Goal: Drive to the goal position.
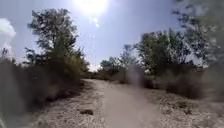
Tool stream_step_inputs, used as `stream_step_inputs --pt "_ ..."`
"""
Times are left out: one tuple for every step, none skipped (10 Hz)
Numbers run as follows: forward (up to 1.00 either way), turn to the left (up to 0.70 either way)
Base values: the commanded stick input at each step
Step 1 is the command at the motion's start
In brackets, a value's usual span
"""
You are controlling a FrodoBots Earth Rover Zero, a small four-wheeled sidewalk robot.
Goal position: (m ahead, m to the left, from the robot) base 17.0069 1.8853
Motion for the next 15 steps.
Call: stream_step_inputs --pt "0.69 0.01" --pt "0.69 0.01" --pt "0.69 0.01" --pt "0.69 0.01" --pt "0.69 0.01" --pt "0.69 0.01" --pt "0.69 0.01" --pt "0.69 0.01" --pt "0.69 0.01" --pt "0.69 0.01" --pt "0.69 0.01" --pt "0.69 0.01" --pt "0.69 0.01" --pt "0.69 0.01" --pt "0.69 0.01"
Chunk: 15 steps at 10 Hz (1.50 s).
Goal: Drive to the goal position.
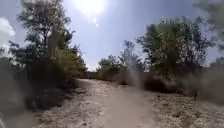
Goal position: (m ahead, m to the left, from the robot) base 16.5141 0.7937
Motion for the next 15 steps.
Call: stream_step_inputs --pt "0.69 0.01" --pt "0.69 0.01" --pt "0.69 0.01" --pt "0.69 0.01" --pt "0.69 0.01" --pt "0.69 0.01" --pt "0.69 0.04" --pt "0.69 0.11" --pt "0.69 0.14" --pt "0.69 0.08" --pt "0.69 0.01" --pt "0.69 0.01" --pt "0.69 0.01" --pt "0.69 0.01" --pt "0.69 0.01"
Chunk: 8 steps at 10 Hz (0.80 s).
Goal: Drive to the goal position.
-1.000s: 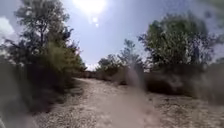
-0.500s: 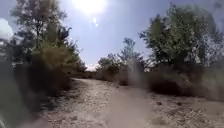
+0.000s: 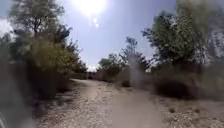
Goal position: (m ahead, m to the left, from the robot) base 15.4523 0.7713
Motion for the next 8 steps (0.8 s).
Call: stream_step_inputs --pt "0.69 0.01" --pt "0.69 0.04" --pt "0.69 0.11" --pt "0.69 0.14" --pt "0.69 0.14" --pt "0.69 0.10" --pt "0.69 0.02" --pt "0.69 0.01"
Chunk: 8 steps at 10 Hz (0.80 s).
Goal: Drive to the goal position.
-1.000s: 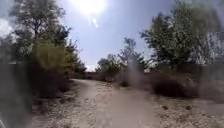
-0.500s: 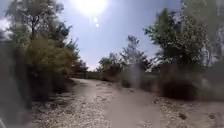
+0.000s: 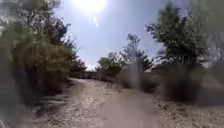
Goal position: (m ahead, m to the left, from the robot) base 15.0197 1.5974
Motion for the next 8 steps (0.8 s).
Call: stream_step_inputs --pt "0.69 0.01" --pt "0.69 0.01" --pt "0.69 0.01" --pt "0.69 0.04" --pt "0.69 0.13" --pt "0.69 0.14" --pt "0.69 0.14" --pt "0.69 0.11"
